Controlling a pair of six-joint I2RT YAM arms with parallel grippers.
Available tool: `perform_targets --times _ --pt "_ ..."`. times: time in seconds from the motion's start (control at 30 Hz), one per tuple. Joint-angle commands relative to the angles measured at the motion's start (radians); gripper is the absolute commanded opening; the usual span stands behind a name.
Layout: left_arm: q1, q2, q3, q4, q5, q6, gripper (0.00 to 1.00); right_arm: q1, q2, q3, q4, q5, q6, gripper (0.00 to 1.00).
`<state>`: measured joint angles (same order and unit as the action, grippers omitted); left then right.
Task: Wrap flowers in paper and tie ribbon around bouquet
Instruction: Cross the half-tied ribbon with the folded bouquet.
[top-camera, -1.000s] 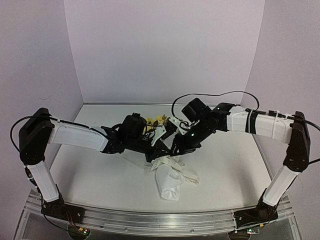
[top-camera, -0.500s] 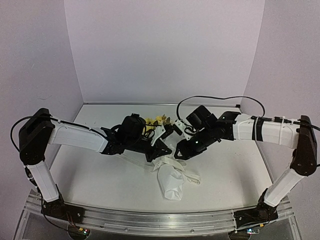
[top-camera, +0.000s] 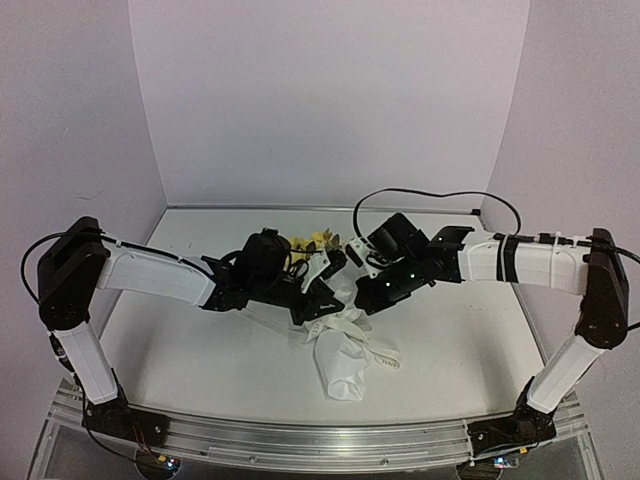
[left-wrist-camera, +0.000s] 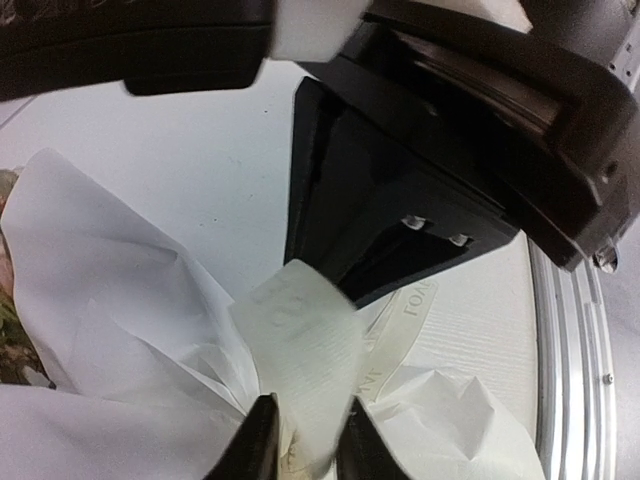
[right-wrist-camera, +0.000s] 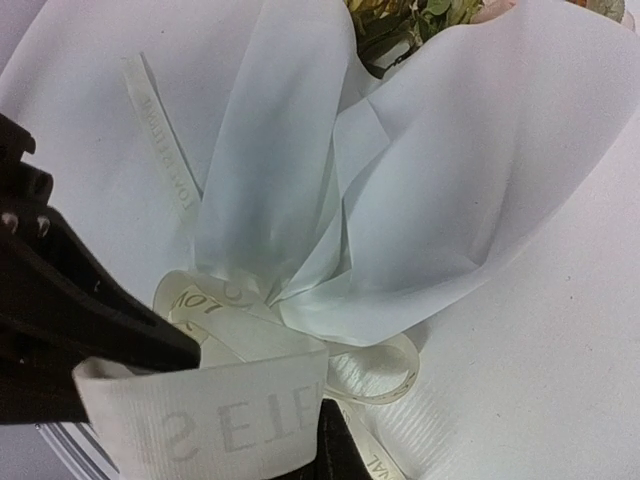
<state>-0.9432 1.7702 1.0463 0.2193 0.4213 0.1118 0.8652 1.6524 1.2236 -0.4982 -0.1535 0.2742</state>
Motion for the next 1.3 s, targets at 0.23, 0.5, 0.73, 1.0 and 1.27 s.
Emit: perform_targets --times 0.23,0.5,0.73,1.0,1.27 --pt "0.011 -0.018 0.003 0.075 -0.033 -0.015 0.32 0.02 -0.035 0.018 0.033 0.003 0.002 0.0" --pt "0.013 -0.009 0.035 0.082 -0.021 -0.012 0.41 0.025 -0.031 0.024 0.03 -0.006 0.003 0.0" --pt "0.014 0.001 0.048 0.105 -0.014 -0.029 0.41 0.027 -0.034 0.019 0.027 -0.011 0.006 0.0" --pt "0.015 0.015 0.051 0.135 0.005 -0.059 0.11 0.027 -0.057 -0.003 0.027 0.0 0.014 0.0" --pt "0.015 -0.009 0.0 0.19 -0.022 -0.093 0.0 0.025 -0.198 -0.165 0.048 0.046 0.008 0.39"
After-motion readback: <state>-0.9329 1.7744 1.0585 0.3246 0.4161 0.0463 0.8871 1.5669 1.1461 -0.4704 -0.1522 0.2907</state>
